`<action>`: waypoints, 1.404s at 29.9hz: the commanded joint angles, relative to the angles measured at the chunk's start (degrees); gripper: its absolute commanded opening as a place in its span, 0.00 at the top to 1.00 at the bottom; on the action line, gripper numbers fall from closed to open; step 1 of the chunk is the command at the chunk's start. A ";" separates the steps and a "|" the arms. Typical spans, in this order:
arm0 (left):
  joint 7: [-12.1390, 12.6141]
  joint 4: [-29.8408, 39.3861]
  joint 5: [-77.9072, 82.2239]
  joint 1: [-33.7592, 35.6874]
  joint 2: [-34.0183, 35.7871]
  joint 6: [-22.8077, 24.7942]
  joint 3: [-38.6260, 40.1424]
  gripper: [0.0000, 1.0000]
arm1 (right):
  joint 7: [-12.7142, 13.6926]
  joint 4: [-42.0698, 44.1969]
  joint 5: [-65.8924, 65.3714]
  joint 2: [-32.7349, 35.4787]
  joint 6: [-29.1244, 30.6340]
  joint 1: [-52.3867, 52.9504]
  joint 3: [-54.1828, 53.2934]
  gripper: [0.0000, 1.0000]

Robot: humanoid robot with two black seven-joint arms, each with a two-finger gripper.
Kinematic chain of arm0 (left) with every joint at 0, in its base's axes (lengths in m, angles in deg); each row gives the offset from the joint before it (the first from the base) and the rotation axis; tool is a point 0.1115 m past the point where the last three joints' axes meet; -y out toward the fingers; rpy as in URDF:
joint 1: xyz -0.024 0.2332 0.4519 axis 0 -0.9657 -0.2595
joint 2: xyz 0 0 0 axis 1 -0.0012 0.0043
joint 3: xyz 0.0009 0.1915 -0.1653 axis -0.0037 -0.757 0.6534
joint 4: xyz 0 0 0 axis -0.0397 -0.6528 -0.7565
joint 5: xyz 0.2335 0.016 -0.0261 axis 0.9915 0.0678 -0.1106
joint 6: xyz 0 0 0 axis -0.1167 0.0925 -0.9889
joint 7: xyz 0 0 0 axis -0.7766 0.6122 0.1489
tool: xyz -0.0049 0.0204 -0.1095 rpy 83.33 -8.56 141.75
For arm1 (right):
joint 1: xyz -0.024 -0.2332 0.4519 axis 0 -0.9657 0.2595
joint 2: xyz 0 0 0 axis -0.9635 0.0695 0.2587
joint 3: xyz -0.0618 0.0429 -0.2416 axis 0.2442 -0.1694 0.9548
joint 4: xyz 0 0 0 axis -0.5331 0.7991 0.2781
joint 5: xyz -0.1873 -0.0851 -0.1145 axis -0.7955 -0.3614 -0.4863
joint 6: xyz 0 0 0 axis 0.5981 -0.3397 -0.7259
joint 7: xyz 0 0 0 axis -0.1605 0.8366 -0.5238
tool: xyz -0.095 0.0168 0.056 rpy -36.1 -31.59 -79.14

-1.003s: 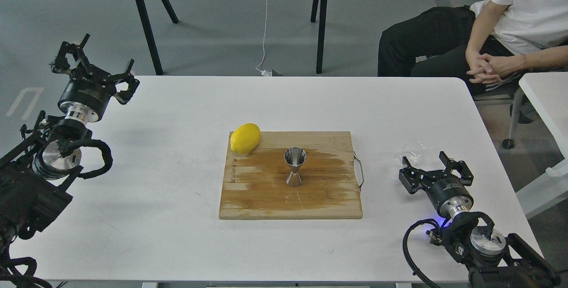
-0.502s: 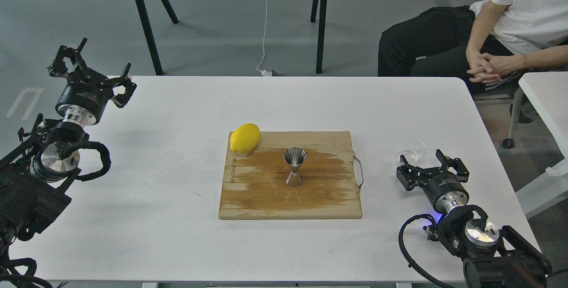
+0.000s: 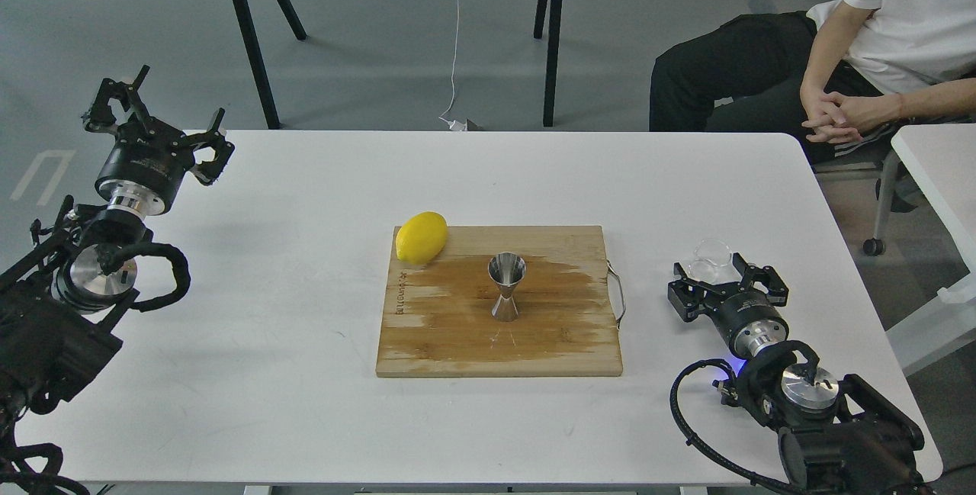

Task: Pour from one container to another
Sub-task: 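Move the right gripper toward the small clear glass, then grasp the clear glass with the right gripper and lift it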

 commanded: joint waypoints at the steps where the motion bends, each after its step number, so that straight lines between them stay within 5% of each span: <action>1: 0.04 -0.08 0.00 0.00 -0.02 0.00 0.03 0.00 | 0.19 -0.07 0.00 0.04 0.01 0.07 0.08 0.17; 7: -0.05 -0.08 0.00 0.00 -0.02 0.00 0.03 0.00 | 0.19 0.02 0.00 0.04 0.01 0.16 0.08 0.28; 14: -0.05 -0.08 0.00 0.09 0.16 0.00 0.03 0.00 | 0.37 -0.59 0.44 0.13 0.10 0.16 -0.10 0.57; 21: -0.05 0.01 0.00 0.17 0.16 0.00 0.12 0.00 | 1.24 -4.45 0.44 0.13 0.01 -0.80 0.08 0.58; 28: -0.05 0.01 -0.09 0.17 0.33 0.00 0.30 0.00 | 1.16 -20.78 0.18 4.69 -1.39 -8.00 0.08 0.59; 42: -0.05 0.01 0.00 0.17 0.60 0.00 0.38 0.00 | 0.63 -50.07 -14.82 10.50 -18.17 -12.05 5.52 0.61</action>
